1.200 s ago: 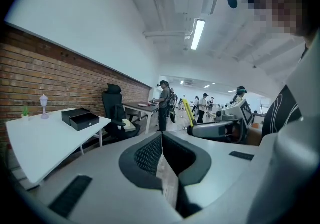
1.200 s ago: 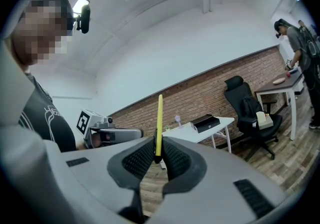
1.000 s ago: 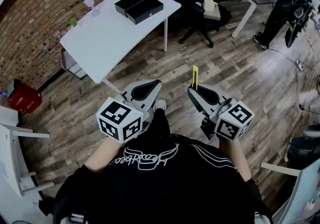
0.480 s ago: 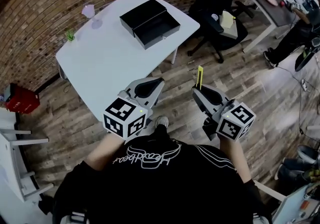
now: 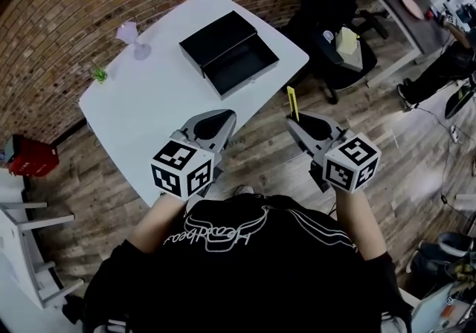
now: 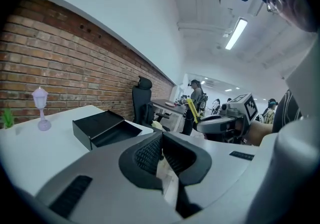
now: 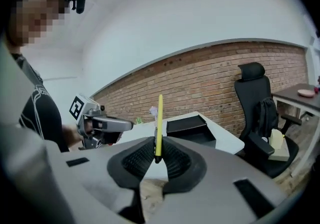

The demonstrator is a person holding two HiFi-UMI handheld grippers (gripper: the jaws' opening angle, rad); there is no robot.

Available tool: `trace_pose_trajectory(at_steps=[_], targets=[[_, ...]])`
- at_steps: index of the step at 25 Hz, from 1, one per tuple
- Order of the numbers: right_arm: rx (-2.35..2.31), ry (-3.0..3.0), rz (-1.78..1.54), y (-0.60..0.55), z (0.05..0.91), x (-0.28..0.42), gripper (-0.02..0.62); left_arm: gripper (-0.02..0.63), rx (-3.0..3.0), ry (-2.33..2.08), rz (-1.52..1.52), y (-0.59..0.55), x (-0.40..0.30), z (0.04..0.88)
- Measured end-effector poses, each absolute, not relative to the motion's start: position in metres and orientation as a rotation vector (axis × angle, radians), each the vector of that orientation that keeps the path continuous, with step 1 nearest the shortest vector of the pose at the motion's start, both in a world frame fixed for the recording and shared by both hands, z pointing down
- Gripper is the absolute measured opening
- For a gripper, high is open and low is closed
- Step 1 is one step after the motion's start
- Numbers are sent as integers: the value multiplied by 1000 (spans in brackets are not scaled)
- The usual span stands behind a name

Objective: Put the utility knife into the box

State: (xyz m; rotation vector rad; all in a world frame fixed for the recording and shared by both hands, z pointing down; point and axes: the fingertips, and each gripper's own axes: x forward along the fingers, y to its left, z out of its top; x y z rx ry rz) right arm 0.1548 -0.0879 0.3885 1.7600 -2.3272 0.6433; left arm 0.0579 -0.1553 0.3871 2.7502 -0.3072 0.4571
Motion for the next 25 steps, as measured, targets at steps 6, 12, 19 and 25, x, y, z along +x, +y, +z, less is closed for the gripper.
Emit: trace_pose_trajectory(at_steps=[6, 12, 19, 25], targets=[[1638, -2306, 589, -126, 396, 168, 51, 31, 2726, -364, 438, -180, 63, 389], [1453, -2334, 596, -173, 412, 181, 51, 31, 2681, -471, 453, -208, 72, 395], [1200, -2321, 564, -240, 440, 188, 51, 32, 2599, -664, 450, -258, 74, 402], [938, -2284, 483, -281, 471, 183, 51, 31, 2541, -835, 428, -294, 69, 406]])
